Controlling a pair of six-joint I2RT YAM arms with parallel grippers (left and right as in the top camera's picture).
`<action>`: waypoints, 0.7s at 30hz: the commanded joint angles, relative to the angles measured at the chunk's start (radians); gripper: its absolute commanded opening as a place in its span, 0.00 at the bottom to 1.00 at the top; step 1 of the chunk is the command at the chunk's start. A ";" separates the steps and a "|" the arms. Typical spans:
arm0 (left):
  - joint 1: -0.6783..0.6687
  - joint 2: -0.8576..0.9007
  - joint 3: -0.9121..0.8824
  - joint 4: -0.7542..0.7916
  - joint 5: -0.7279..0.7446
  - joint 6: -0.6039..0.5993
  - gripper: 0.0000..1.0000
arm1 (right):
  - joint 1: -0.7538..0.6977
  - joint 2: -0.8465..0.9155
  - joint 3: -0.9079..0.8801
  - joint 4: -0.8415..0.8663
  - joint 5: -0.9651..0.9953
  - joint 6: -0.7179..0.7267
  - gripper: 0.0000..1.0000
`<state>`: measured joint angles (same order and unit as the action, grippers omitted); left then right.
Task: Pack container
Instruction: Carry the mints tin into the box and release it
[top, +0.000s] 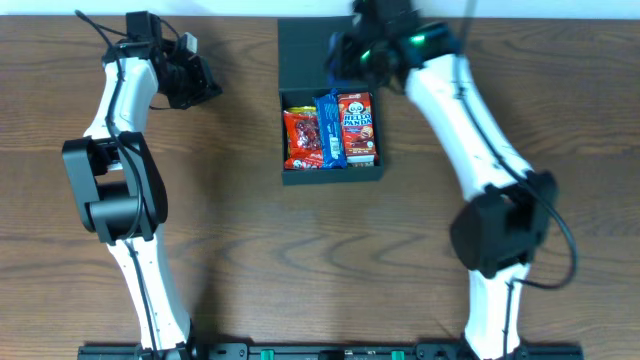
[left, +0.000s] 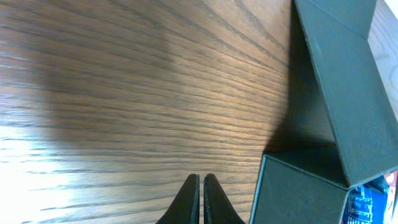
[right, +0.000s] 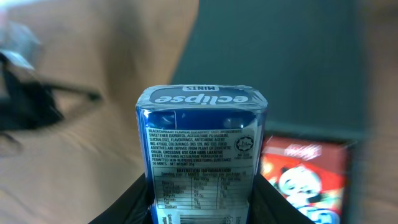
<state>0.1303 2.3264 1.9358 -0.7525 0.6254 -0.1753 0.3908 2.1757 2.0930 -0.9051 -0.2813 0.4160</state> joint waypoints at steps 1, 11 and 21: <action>0.018 -0.040 -0.002 -0.001 0.010 0.023 0.06 | 0.039 0.043 0.024 -0.048 -0.040 -0.131 0.02; 0.021 -0.040 -0.002 0.011 0.023 0.023 0.06 | 0.107 0.100 0.024 -0.185 -0.045 -0.224 0.01; 0.020 -0.040 -0.002 0.011 0.031 0.022 0.06 | 0.114 0.100 0.024 -0.187 -0.045 -0.235 0.84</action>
<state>0.1486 2.3264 1.9358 -0.7418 0.6441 -0.1753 0.4953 2.2684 2.0937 -1.0901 -0.3206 0.2043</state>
